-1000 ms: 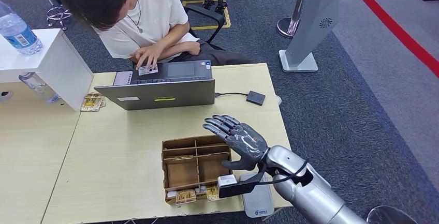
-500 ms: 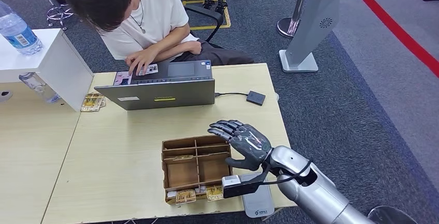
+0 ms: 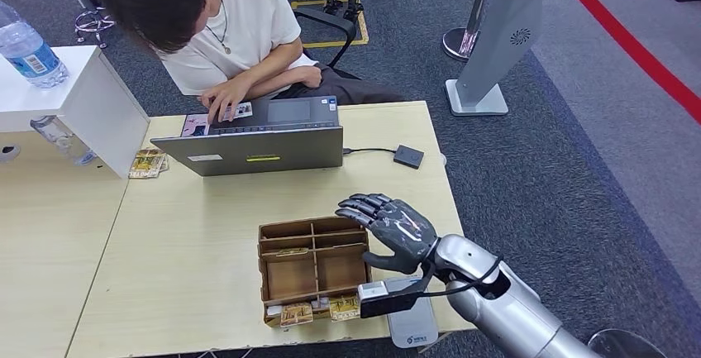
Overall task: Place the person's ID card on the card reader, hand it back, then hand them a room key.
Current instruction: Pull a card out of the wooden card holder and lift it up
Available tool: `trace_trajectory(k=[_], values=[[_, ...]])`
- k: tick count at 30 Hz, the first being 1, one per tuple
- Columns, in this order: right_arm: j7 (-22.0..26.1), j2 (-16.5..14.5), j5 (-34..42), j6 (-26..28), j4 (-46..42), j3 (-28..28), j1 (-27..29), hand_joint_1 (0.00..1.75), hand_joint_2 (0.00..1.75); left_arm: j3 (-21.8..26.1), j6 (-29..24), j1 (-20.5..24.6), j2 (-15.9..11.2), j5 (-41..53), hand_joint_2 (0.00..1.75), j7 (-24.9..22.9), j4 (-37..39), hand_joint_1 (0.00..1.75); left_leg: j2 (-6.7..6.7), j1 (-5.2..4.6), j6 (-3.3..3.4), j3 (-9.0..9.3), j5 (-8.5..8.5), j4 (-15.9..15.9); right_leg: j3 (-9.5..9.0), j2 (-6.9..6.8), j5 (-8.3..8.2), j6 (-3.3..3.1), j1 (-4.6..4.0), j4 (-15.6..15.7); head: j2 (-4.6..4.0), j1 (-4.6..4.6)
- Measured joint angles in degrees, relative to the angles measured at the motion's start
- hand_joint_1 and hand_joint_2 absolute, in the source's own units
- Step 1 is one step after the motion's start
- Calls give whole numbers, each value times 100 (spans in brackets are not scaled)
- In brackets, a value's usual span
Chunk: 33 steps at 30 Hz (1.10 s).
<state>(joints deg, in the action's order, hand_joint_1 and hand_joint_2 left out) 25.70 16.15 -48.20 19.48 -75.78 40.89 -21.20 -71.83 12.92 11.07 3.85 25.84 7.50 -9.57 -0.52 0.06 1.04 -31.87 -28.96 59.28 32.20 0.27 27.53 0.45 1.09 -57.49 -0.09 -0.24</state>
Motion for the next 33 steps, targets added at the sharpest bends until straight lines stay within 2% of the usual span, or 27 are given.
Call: trace_trajectory(k=[8, 22, 33], values=[[15, 56, 30, -87, -141, 34, 69, 69, 175, -160, 72, 59, -4, 167, 0, 48, 0, 0, 0, 0, 0, 0, 0, 0, 0, 0, 0, 0, 0, 0, 0, 0], [66, 79, 102, -290, -269, 175, 117, 62, 175, -383, 233, 141, -4, 367, 0, 143, 1, 0, -3, 0, 0, -4, 0, 0, -1, -3, 0, 0, 0, 0, 0, 1], [77, 17, 114, -395, -187, 351, 47, 67, 175, -489, 355, 224, -3, 565, 0, 246, 0, 0, -11, 1, 0, -9, 1, 0, 0, -11, 0, 0, 0, 0, 0, 0]])
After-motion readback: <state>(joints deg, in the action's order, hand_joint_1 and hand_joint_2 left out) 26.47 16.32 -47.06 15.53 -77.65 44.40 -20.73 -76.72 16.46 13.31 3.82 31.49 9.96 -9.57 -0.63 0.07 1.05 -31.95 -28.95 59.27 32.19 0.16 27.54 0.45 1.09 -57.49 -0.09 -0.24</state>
